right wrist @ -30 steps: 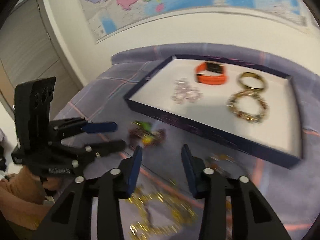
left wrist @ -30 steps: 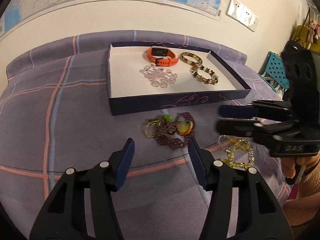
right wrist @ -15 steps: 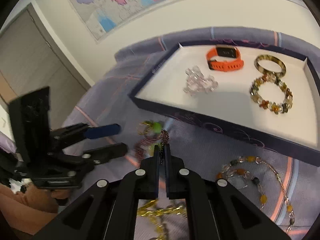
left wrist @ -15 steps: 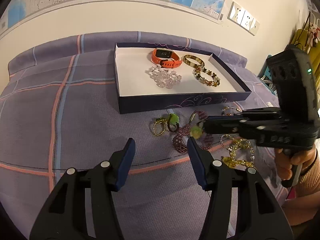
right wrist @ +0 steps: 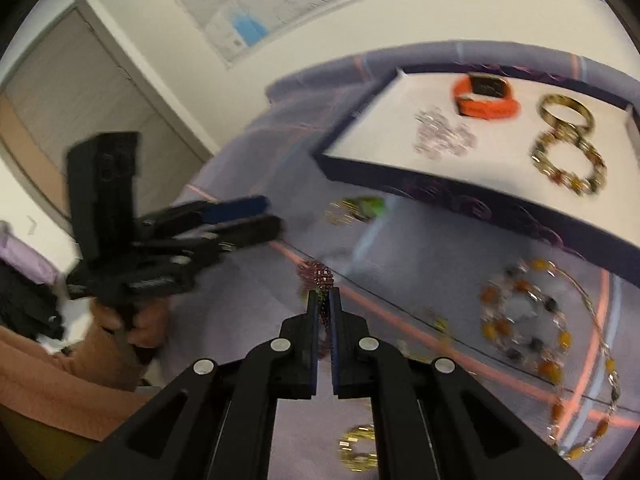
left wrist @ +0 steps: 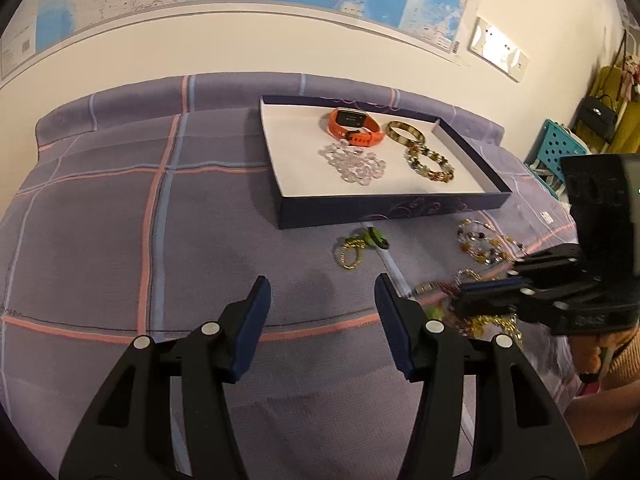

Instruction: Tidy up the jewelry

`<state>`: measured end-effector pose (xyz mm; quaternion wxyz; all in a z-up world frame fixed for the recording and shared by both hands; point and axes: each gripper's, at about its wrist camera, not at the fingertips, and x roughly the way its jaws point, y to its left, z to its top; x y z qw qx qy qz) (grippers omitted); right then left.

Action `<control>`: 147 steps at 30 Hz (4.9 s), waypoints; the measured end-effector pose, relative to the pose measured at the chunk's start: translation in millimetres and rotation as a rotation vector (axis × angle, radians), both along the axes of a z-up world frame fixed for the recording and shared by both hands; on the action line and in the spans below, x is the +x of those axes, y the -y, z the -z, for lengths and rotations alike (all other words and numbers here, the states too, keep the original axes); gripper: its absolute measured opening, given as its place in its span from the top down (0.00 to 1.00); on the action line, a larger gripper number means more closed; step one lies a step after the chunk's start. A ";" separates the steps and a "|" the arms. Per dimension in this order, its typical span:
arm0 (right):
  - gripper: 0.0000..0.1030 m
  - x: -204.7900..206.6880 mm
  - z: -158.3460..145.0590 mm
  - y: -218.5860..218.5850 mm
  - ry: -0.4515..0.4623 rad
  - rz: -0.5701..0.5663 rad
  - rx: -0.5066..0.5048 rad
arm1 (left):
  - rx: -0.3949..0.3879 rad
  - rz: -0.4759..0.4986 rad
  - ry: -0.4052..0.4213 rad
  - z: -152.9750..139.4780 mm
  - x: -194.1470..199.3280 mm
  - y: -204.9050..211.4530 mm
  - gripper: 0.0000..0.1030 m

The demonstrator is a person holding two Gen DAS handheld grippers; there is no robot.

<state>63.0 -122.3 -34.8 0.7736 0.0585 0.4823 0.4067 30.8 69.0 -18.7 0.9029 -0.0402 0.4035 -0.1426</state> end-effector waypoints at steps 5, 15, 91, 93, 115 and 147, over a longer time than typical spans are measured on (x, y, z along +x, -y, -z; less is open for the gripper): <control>0.88 5.6 6.4 17.6 -0.037 0.072 0.013 | 0.011 0.062 0.016 -2.3 -9.0 15.4 0.46; 0.88 -15.2 -15.1 -7.7 0.117 -0.026 -0.083 | 0.029 0.118 -0.006 6.0 -12.5 38.0 0.46; 0.97 -11.1 -100.0 103.1 0.350 0.298 -0.033 | -0.186 0.275 0.106 -79.9 -6.3 48.4 0.97; 0.97 -10.0 -109.5 103.9 0.373 0.298 -0.025 | -0.181 0.273 0.121 -86.1 -3.8 48.3 0.97; 0.97 29.3 -204.8 98.1 0.572 0.327 0.056 | -0.130 0.230 0.213 -128.7 47.6 48.4 0.97; 0.97 101.0 -116.2 88.5 0.363 0.345 -0.029 | -0.056 0.159 -0.022 -28.7 124.3 70.0 0.97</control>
